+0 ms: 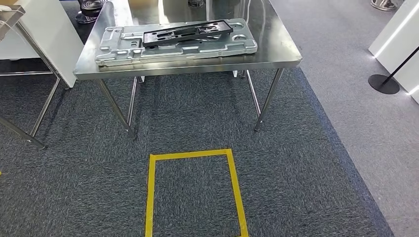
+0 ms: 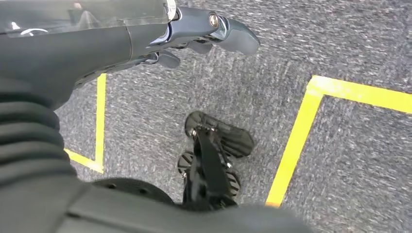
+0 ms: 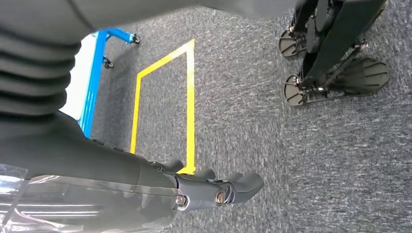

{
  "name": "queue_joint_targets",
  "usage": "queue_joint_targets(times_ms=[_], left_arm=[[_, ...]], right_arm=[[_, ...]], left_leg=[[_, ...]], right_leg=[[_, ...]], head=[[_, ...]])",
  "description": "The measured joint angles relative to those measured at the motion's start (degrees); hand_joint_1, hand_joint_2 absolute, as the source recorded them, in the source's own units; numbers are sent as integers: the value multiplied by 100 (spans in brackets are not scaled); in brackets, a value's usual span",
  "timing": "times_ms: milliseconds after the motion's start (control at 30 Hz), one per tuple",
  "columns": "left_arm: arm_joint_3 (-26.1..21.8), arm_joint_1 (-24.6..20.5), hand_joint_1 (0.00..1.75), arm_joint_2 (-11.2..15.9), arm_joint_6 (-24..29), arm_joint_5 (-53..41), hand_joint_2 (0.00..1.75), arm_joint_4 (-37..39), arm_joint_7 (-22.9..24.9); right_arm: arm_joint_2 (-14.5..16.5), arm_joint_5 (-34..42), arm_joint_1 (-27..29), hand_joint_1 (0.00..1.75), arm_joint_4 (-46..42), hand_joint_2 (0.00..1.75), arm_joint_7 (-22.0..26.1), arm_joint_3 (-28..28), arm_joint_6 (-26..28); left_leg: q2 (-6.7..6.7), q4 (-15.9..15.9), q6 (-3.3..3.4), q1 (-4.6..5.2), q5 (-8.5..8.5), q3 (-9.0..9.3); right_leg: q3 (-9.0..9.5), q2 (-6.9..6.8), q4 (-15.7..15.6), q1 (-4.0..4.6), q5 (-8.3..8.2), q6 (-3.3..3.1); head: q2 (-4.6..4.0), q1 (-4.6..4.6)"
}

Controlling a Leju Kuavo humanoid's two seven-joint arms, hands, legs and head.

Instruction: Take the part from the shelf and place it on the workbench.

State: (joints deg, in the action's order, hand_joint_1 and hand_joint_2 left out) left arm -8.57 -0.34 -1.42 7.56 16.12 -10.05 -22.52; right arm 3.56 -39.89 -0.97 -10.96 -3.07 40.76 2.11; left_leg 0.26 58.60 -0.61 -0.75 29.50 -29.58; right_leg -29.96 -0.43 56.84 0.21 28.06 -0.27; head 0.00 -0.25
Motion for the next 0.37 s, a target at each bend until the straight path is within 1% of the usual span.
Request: queue_joint_targets(times_ms=[33, 67, 100, 133, 267, 367], left_arm=[[-1, -2, 0, -7, -6, -1, 175, 0, 7], [-1, -1, 0, -13, -19, -1, 175, 0, 12], [-2, 0, 0, -13, -42, 0, 175, 0, 13], [-3, 2, 0, -13, -68, 2, 175, 0, 4], [-19, 2, 0, -13, -144, 16, 175, 0, -37], [-33, 1, 0, -13, -194, 19, 175, 0, -45]], right_arm=[[-9, -3, -4, 0, -1, 44, -3, 20, 1], [-17, -3, -7, 0, -1, 0, 8, 41, 8], [-17, -3, -7, 0, -1, 0, 31, 61, 16], [-17, 0, -5, 0, 0, 0, 61, 77, 24], [-17, 2, -8, 0, 0, 175, 202, 125, 6], [-17, 1, -9, 0, 0, 175, 258, 157, -3]], left_leg=[[-11, -91, 12, -6, 5, 29], [-18, -92, 47, 0, 1, 13], [-16, -86, 76, 12, -1, 0], [-16, -85, 82, 23, -14, -6], [-16, -84, 114, 48, -32, -22], [-17, -81, 124, 56, -33, -25]], right_leg=[[-24, 6, 34, 24, 14, 5], [-42, 13, 53, 33, 17, 8], [-48, 15, 47, 33, 1, 21], [-50, 17, 39, 26, -11, 40], [-58, 18, 11, 4, -43, 91], [-58, 18, 6, -3, -52, 106]], head=[[0, 11], [0, 21], [0, 37], [0, 38], [-1, 38], [-1, 38]])
